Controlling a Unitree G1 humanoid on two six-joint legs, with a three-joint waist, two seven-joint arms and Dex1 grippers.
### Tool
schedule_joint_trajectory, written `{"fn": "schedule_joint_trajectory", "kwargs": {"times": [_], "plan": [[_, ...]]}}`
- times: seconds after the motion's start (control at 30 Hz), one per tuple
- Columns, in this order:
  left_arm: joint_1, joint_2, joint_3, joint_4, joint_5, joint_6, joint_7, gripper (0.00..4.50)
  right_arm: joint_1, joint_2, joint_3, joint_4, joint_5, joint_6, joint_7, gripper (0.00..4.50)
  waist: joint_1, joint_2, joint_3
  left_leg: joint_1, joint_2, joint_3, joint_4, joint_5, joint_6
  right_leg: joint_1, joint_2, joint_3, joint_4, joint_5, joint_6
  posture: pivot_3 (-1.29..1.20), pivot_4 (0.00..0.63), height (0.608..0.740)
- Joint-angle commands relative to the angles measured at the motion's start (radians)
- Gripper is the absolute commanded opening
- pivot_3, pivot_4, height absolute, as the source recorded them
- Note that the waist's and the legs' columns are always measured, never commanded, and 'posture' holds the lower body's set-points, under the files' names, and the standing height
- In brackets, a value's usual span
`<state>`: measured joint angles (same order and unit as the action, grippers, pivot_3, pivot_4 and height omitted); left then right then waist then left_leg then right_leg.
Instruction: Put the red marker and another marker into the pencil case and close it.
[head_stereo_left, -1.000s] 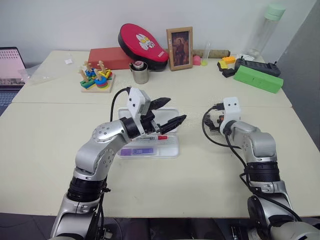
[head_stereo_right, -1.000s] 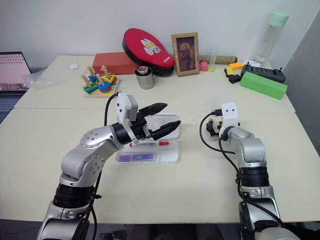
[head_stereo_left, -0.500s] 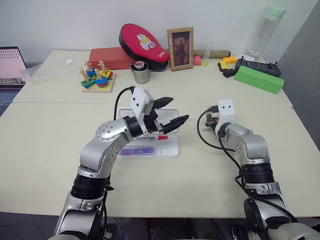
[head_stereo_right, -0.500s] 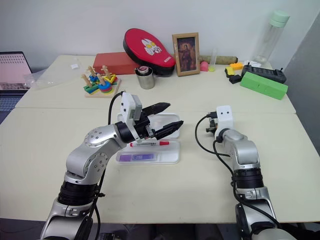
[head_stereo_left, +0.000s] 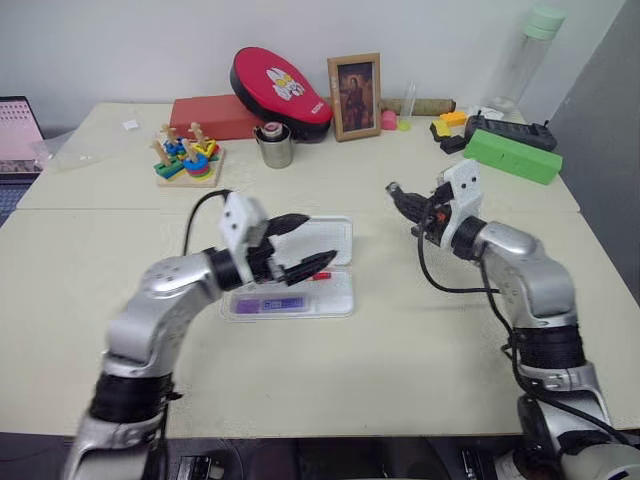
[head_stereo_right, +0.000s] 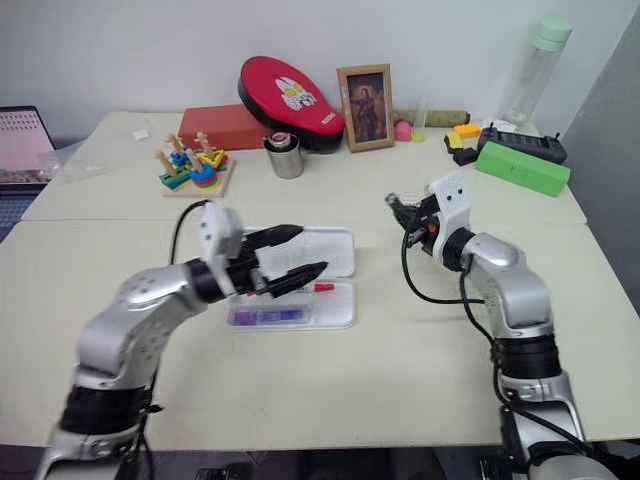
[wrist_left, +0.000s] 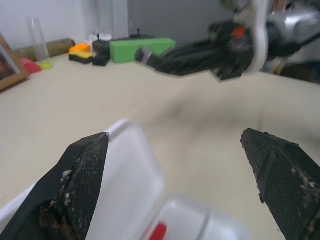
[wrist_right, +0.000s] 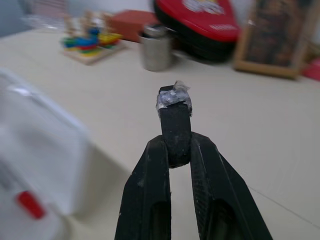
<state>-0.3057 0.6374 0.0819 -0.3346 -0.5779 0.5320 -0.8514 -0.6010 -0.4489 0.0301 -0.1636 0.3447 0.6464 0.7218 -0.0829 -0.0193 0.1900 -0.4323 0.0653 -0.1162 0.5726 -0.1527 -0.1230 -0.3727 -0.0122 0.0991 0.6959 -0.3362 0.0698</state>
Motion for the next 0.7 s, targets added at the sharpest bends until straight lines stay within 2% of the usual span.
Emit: {"fn": "schedule_joint_trajectory", "kwargs": {"times": [0.03, 0.13, 0.23, 0.4, 0.57, 0.63, 0.7], "plan": [[0.108, 0.107, 0.102, -0.101, -0.049, 0.02, -0.074, 4.5, 0.031, -0.077, 0.132, -0.089, 0.059, 0.019, 0.211, 0.21, 0.0, 0.0, 0.0, 0.0, 0.0, 0.0, 0.0, 0.0, 0.0, 0.0, 0.0, 0.0, 0.0, 0.0, 0.0, 0.0, 0.15, 0.74], [0.189, 0.167, 0.152, -0.134, -0.073, 0.03, -0.107, 4.5, 0.022, -0.091, 0.267, -0.051, -0.009, 0.009, 0.254, 0.21, -0.001, 0.0, 0.0, 0.001, 0.0, 0.0, 0.001, 0.0, 0.0, 0.0, 0.0, 0.001, 0.0, 0.0, 0.0, 0.0, 0.15, 0.74], [0.222, 0.178, 0.174, -0.163, -0.085, 0.033, -0.097, 4.5, 0.002, -0.065, 0.36, 0.007, -0.08, -0.016, 0.245, 0.21, 0.002, 0.0, 0.0, 0.001, 0.0, 0.0, 0.001, 0.0, 0.0, 0.0, 0.0, 0.001, 0.0, -0.002, 0.004, 0.0, 0.15, 0.74], [0.234, 0.164, 0.181, -0.194, -0.104, 0.044, -0.061, 4.5, -0.017, -0.031, 0.43, 0.062, -0.152, -0.034, 0.235, 0.21, 0.008, 0.0, 0.0, 0.0, 0.0, 0.0, 0.002, 0.0, 0.0, 0.0, 0.0, 0.001, 0.0, -0.002, 0.004, 0.0, 0.15, 0.74], [0.235, 0.157, 0.172, -0.206, -0.104, 0.046, -0.036, 4.5, -0.02, -0.018, 0.436, 0.08, -0.179, -0.045, 0.242, 0.21, 0.008, 0.0, 0.0, 0.0, 0.0, 0.0, 0.001, 0.0, 0.0, 0.0, 0.0, 0.001, 0.0, -0.001, 0.002, 0.0, 0.15, 0.74], [0.235, 0.155, 0.171, -0.209, -0.107, 0.048, -0.028, 4.5, -0.022, -0.014, 0.423, 0.073, -0.175, -0.046, 0.246, 0.91, 0.008, 0.0, 0.0, 0.0, 0.0, 0.0, 0.001, 0.0, 0.0, 0.0, 0.0, 0.001, 0.0, 0.0, 0.001, 0.0, 0.15, 0.74], [0.234, 0.154, 0.17, -0.212, -0.109, 0.049, -0.022, 4.5, -0.022, -0.012, 0.415, 0.068, -0.171, -0.044, 0.25, 1.37, 0.008, 0.0, 0.0, 0.0, 0.0, 0.0, 0.001, 0.0, 0.0, 0.0, 0.0, 0.001, 0.0, 0.0, 0.001, 0.0, 0.15, 0.74]]}}
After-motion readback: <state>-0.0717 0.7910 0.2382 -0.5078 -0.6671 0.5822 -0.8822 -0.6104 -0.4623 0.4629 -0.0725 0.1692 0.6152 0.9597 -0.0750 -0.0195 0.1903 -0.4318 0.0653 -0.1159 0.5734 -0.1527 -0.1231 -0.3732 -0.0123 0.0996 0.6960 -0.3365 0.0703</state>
